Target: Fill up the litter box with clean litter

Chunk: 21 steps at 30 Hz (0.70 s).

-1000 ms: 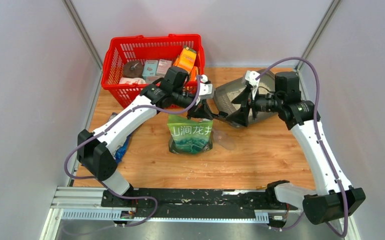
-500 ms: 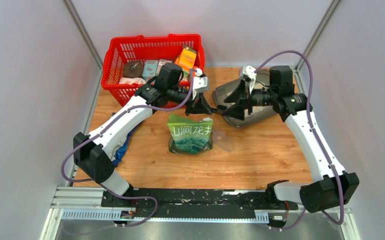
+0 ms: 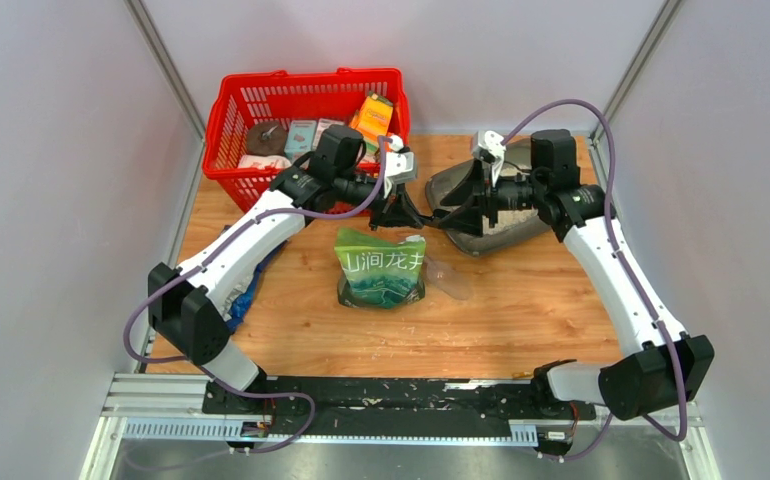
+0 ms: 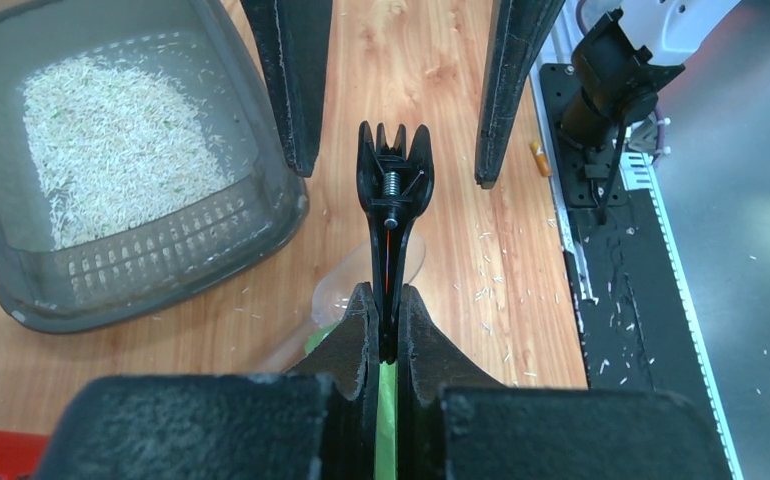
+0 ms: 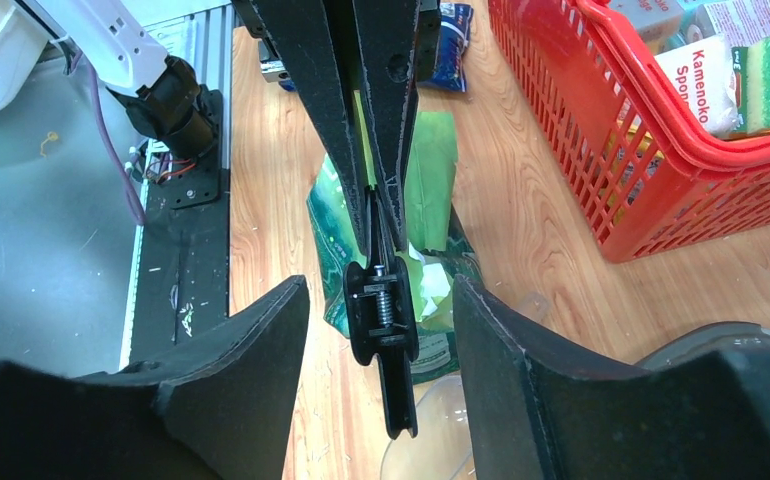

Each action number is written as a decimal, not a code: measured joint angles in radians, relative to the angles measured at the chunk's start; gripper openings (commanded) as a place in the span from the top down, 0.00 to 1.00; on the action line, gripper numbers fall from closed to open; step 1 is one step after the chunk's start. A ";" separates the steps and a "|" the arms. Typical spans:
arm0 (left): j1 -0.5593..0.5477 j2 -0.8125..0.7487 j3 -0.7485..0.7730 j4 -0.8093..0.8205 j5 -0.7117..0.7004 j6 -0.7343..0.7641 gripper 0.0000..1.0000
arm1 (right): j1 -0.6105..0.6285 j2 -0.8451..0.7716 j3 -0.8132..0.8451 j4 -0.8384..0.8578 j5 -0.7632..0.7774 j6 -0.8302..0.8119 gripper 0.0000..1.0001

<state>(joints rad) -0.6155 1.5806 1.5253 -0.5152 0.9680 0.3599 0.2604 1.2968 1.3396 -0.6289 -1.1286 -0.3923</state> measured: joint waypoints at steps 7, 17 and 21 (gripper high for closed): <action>0.002 0.005 0.000 0.001 0.000 -0.015 1.00 | 0.008 0.017 0.000 0.000 -0.005 -0.005 0.46; 0.004 0.006 0.000 0.004 0.003 -0.038 1.00 | 0.018 0.029 -0.001 -0.002 -0.007 -0.021 0.60; 0.005 0.010 0.000 0.005 0.008 -0.047 0.97 | 0.020 0.030 -0.001 -0.002 -0.006 -0.024 0.76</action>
<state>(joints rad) -0.6106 1.5909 1.5249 -0.5102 0.9764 0.3126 0.2806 1.3266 1.3388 -0.6312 -1.1351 -0.4168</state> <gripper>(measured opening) 0.033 0.345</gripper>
